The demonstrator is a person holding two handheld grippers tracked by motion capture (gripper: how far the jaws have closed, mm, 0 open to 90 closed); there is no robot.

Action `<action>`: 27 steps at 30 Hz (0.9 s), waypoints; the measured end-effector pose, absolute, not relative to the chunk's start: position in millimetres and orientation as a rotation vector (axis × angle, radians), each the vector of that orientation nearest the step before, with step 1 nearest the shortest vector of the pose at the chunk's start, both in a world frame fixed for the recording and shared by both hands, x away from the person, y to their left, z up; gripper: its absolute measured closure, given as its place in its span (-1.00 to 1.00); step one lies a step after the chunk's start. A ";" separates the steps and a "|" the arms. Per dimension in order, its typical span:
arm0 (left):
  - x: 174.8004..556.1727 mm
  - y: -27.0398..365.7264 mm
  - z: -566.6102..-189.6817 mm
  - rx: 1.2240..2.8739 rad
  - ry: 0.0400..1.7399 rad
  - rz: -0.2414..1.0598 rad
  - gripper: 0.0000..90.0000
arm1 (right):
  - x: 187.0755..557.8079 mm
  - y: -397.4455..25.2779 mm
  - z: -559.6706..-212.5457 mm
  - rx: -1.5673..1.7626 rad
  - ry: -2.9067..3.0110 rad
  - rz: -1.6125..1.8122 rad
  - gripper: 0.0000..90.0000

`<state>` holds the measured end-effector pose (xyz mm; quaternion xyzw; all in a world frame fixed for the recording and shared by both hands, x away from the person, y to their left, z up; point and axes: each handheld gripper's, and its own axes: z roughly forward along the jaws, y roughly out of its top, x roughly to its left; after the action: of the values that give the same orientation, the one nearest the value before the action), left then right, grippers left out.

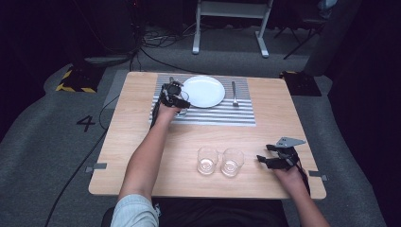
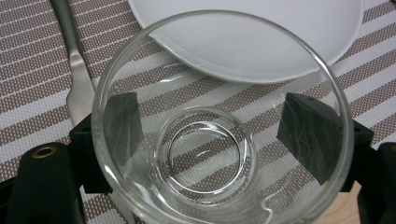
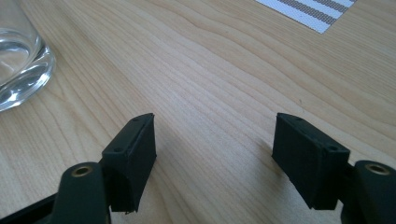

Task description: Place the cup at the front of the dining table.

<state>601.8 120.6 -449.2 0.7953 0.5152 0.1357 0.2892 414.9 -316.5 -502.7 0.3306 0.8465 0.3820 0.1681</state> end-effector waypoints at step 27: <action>553.8 121.0 -406.8 2.044 1.236 0.536 -0.82 | 416.6 -315.4 -502.9 0.966 2.404 1.097 -0.34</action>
<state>553.8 121.0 -406.8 0.7852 0.4749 0.2060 0.3398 416.6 -315.4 -502.9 0.3387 0.8429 0.3847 0.1635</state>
